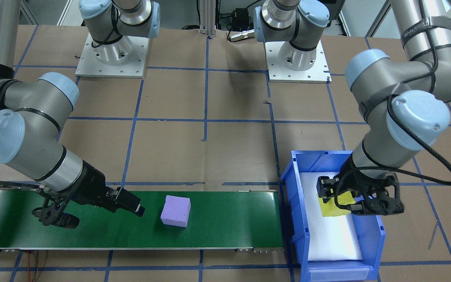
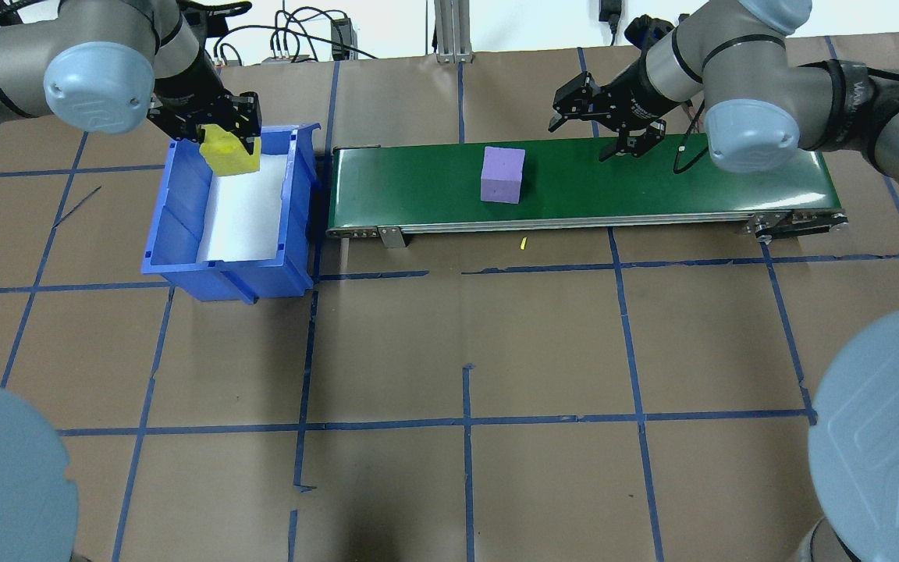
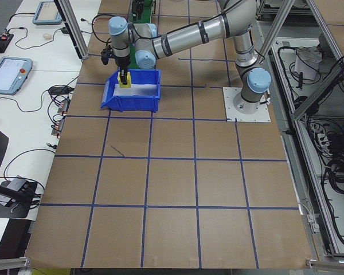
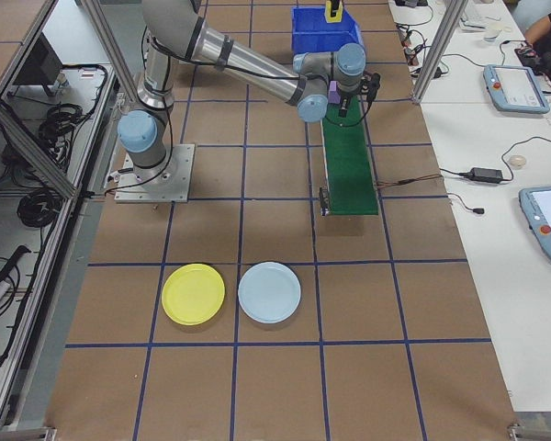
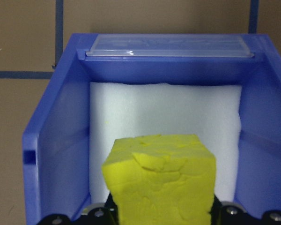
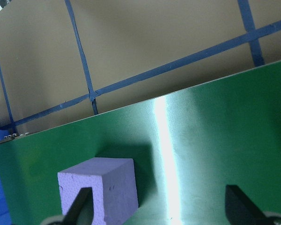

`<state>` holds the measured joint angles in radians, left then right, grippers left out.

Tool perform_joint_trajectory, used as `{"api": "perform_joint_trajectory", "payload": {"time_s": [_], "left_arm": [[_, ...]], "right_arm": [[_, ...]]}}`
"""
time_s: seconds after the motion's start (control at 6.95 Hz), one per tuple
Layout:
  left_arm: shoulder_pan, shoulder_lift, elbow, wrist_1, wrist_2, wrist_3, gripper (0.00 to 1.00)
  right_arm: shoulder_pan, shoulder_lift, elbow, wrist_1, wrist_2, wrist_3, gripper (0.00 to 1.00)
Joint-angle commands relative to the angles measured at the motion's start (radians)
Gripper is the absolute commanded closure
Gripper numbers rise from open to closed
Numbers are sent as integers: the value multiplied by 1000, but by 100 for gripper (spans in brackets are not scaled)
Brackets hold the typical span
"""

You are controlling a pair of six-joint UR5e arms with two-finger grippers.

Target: Move block left to right into plate

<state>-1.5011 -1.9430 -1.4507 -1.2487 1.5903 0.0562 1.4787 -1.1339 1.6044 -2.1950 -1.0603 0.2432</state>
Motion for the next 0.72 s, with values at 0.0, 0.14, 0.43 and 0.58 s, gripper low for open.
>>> {"api": "perform_joint_trajectory", "payload": {"time_s": [0.0,0.14,0.43,0.58], "left_arm": [[-132,23,-8,3,-4,-117,61],[-174,-2,-11,6,-4,-168,61],[-215,-115,-10,164,-4,-220,61],[-215,-143,-11,179,-4,-210,56]], "right_arm": [[0,11,-23,0,8,30,0],[0,25,-23,0,8,30,0],[0,29,-18,0,-6,30,0],[0,31,-21,0,-6,28,0]]}}
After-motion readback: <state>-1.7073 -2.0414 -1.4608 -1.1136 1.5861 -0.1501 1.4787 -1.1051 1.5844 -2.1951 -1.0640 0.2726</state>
